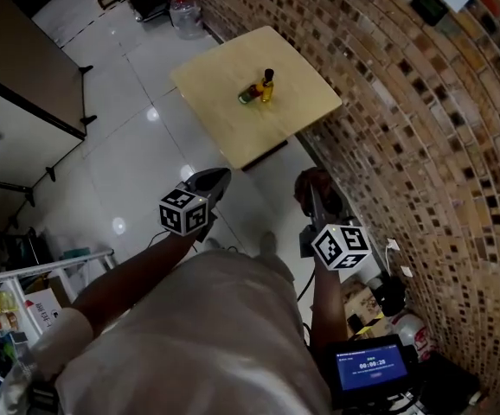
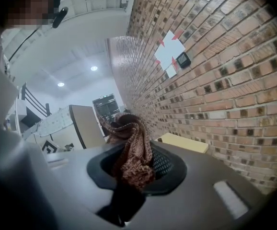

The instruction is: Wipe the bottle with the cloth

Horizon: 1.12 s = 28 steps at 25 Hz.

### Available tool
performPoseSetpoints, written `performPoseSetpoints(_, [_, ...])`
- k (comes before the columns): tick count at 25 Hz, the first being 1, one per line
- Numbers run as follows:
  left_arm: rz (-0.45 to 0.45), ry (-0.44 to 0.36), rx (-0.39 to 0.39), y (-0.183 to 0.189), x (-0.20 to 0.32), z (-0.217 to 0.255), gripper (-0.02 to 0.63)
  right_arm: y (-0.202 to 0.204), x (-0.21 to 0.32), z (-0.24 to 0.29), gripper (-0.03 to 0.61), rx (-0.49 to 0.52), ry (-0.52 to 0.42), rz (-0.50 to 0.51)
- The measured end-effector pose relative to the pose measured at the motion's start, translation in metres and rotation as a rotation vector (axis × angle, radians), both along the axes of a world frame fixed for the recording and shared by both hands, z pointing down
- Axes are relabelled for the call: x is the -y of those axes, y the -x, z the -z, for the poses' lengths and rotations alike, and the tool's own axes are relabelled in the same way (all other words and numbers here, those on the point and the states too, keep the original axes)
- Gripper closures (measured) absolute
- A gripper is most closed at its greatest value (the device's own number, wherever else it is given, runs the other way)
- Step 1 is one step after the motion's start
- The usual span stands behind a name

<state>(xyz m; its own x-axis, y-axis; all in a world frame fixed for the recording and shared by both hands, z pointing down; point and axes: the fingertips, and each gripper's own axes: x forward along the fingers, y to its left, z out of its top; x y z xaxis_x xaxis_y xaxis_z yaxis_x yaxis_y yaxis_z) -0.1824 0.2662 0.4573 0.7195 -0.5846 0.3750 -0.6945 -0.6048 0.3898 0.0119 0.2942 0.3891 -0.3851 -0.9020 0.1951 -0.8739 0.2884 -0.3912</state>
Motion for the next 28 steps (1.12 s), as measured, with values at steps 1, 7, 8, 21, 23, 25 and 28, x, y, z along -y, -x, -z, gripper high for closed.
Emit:
performPoseSetpoints(1, [0.004, -0.019, 0.005, 0.001, -0.002, 0.001, 0.598, -0.001, -0.002, -0.004, 0.497, -0.003, 0.008, 0.002])
performPoseSetpoints(7, [0.007, -0.024, 0.033, 0.011, -0.020, -0.016, 0.598, -0.004, -0.012, -0.043, 0.498, 0.005, 0.093, 0.004])
performPoseSetpoints(8, [0.003, -0.014, 0.043, 0.013, -0.024, -0.022, 0.598, -0.003, -0.014, -0.051, 0.497, 0.007, 0.111, 0.006])
performPoseSetpoints(21, [0.063, 0.051, 0.067, 0.043, -0.029, -0.046, 0.598, 0.047, -0.014, -0.073, 0.499, 0.096, 0.176, 0.127])
performPoseSetpoints(23, [0.056, 0.050, 0.066, 0.041, -0.030, -0.046, 0.598, 0.050, -0.015, -0.074, 0.499, 0.102, 0.182, 0.137])
performPoseSetpoints(25, [0.053, 0.051, 0.067, 0.040, -0.031, -0.046, 0.598, 0.051, -0.016, -0.076, 0.499, 0.108, 0.190, 0.138])
performPoseSetpoints(28, [0.059, 0.055, 0.068, 0.041, -0.031, -0.047, 0.598, 0.049, -0.017, -0.077, 0.499, 0.138, 0.196, 0.135])
